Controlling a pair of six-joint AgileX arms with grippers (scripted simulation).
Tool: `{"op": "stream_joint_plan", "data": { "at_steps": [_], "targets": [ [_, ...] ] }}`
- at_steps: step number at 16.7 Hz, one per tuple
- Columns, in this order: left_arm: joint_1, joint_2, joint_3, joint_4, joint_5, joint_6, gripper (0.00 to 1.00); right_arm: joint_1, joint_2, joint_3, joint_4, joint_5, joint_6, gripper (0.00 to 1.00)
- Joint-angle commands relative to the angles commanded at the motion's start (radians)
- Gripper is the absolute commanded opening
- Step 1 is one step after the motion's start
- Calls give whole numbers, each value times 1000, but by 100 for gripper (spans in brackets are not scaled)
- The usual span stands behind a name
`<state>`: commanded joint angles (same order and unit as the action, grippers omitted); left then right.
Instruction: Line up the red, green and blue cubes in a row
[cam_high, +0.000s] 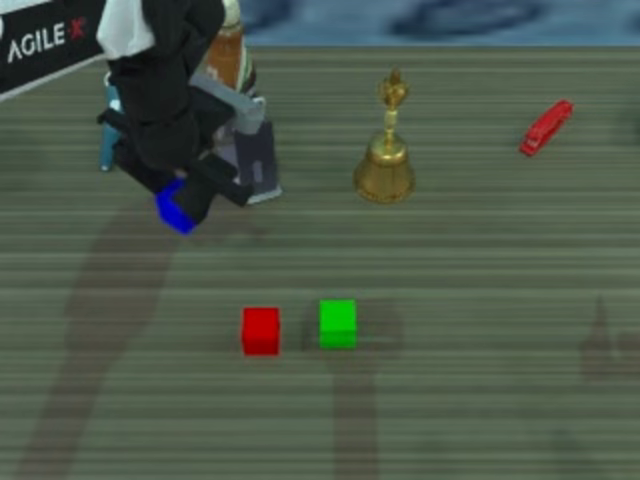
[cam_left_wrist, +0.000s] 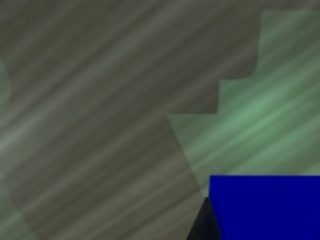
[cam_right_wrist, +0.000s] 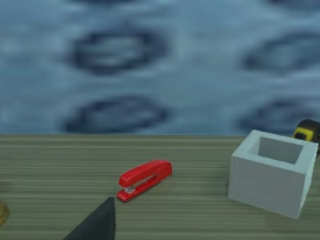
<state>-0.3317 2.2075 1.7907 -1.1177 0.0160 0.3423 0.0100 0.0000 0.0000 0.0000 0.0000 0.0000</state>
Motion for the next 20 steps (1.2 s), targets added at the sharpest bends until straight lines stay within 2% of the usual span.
{"op": "stream_joint_plan", "data": {
  "at_steps": [4, 7, 10, 16, 20],
  "targets": [
    [-26, 21, 27, -12, -2, -30, 0, 0, 0, 0, 0, 0, 0, 100],
    [-96, 73, 119, -58, -7, -154, 0, 0, 0, 0, 0, 0, 0, 100],
    [-196, 142, 240, -124, -13, -370, 0, 0, 0, 0, 0, 0, 0, 100],
    [-421, 280, 496, -270, -26, -936, 0, 0, 0, 0, 0, 0, 0, 100],
    [-531, 324, 620, -327, -35, -1166, 0, 0, 0, 0, 0, 0, 0, 100]
  ]
}}
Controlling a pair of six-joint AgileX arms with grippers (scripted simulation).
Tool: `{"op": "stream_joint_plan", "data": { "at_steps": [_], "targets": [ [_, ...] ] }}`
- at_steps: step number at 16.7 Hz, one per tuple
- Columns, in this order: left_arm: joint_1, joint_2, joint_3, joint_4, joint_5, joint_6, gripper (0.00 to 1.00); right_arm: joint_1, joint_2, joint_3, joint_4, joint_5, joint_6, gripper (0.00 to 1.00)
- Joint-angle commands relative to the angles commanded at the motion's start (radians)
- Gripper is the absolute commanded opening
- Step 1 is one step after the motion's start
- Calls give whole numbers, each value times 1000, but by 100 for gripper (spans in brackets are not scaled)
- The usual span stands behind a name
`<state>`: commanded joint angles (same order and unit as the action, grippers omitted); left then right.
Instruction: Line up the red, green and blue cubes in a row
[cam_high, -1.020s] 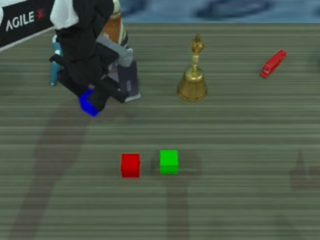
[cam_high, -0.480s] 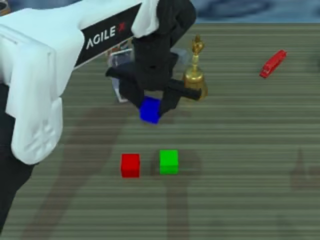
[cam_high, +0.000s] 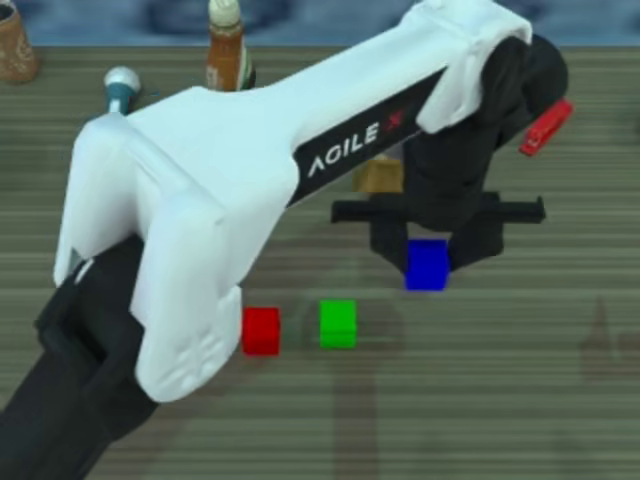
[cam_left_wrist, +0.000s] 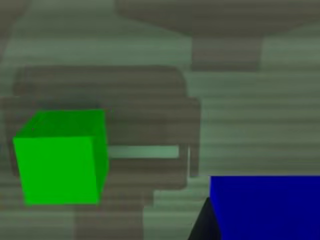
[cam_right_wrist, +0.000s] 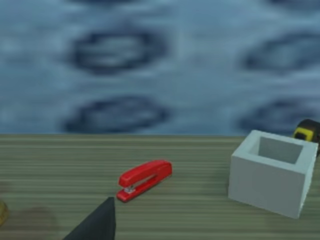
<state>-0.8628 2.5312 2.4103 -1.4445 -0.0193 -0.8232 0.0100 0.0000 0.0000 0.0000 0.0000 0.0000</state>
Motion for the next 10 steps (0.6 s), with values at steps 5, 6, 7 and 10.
{"op": "stream_joint_plan", "data": {
  "at_steps": [5, 6, 7, 10],
  "targets": [
    [-33, 6, 36, -12, -4, -61, 0, 0, 0, 0, 0, 0, 0, 100],
    [-33, 6, 36, -12, -4, -61, 0, 0, 0, 0, 0, 0, 0, 100],
    [-29, 3, 33, -11, -3, -59, 0, 0, 0, 0, 0, 0, 0, 100],
    [-31, 0, -8, 31, -4, -56, 0, 0, 0, 0, 0, 0, 0, 100]
  ]
}}
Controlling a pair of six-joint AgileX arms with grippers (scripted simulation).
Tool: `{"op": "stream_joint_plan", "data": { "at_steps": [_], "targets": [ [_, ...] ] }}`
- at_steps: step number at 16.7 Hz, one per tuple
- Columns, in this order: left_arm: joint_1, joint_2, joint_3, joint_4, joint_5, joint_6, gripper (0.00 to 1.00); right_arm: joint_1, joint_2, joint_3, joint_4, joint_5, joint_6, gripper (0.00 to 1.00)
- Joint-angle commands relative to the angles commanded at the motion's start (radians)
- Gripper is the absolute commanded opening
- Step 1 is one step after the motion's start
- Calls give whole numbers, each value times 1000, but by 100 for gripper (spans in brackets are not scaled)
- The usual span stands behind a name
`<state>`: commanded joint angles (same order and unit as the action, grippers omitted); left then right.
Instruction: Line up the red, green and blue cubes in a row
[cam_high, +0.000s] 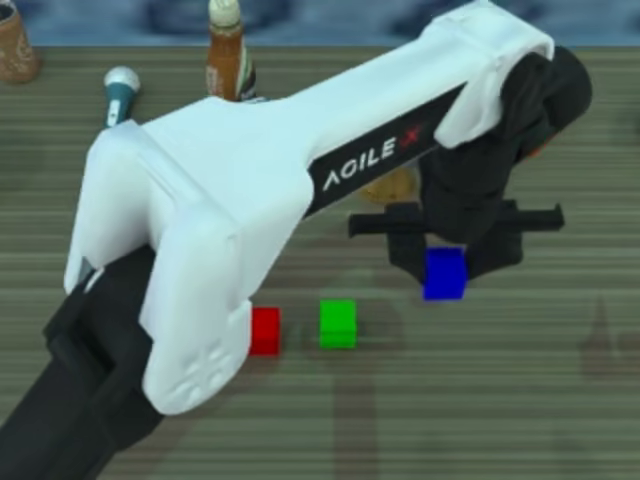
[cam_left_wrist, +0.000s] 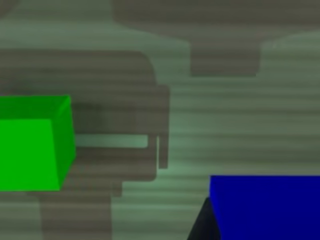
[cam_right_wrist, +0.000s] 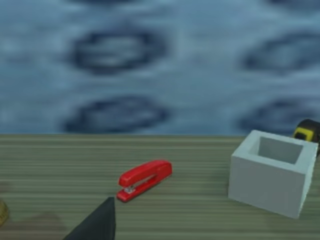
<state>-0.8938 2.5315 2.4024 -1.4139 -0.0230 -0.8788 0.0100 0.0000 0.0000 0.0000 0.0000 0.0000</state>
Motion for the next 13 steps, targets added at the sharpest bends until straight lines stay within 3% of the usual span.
{"op": "stream_joint_plan", "data": {
  "at_steps": [6, 11, 13],
  "targets": [
    [1, -1, -227, 223, -1, -2, 0, 0, 0, 0, 0, 0, 0, 100],
    [1, 0, -244, 239, -1, -3, 0, 0, 0, 0, 0, 0, 0, 100],
    [1, 0, -244, 239, -1, -3, 15, 0, 0, 0, 0, 0, 0, 100]
  ]
}}
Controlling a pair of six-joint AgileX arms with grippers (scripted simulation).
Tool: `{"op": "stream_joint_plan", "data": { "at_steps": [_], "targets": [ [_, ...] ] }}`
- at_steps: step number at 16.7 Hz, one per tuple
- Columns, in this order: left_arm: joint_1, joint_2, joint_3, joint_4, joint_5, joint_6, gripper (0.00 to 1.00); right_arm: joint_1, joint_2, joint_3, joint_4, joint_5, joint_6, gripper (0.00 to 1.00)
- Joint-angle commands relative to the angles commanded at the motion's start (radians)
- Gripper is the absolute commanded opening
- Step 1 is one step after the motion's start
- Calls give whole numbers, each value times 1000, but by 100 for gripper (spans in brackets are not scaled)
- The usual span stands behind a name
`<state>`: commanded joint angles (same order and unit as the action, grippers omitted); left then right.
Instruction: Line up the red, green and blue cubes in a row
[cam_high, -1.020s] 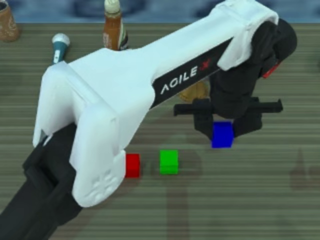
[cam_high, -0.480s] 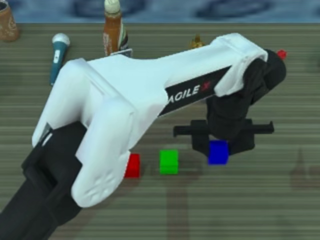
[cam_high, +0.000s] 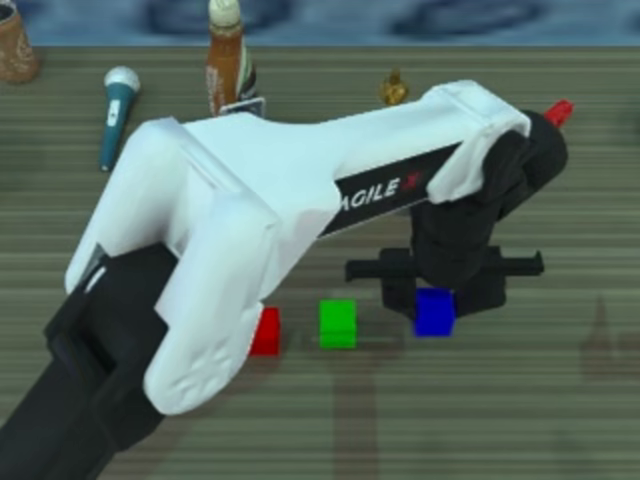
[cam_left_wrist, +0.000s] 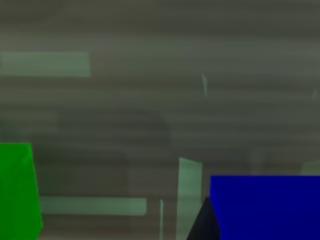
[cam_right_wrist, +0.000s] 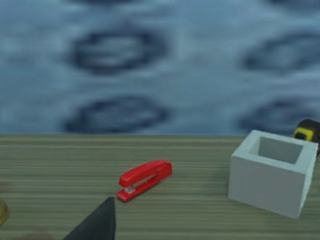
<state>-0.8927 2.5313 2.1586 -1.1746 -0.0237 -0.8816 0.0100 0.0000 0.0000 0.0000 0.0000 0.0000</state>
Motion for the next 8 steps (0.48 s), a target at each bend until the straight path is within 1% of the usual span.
{"op": "stream_joint_plan", "data": {
  "at_steps": [8],
  "targets": [
    [0, 0, 0, 0, 0, 0, 75, 0, 0, 0, 0, 0, 0, 100]
  ]
}}
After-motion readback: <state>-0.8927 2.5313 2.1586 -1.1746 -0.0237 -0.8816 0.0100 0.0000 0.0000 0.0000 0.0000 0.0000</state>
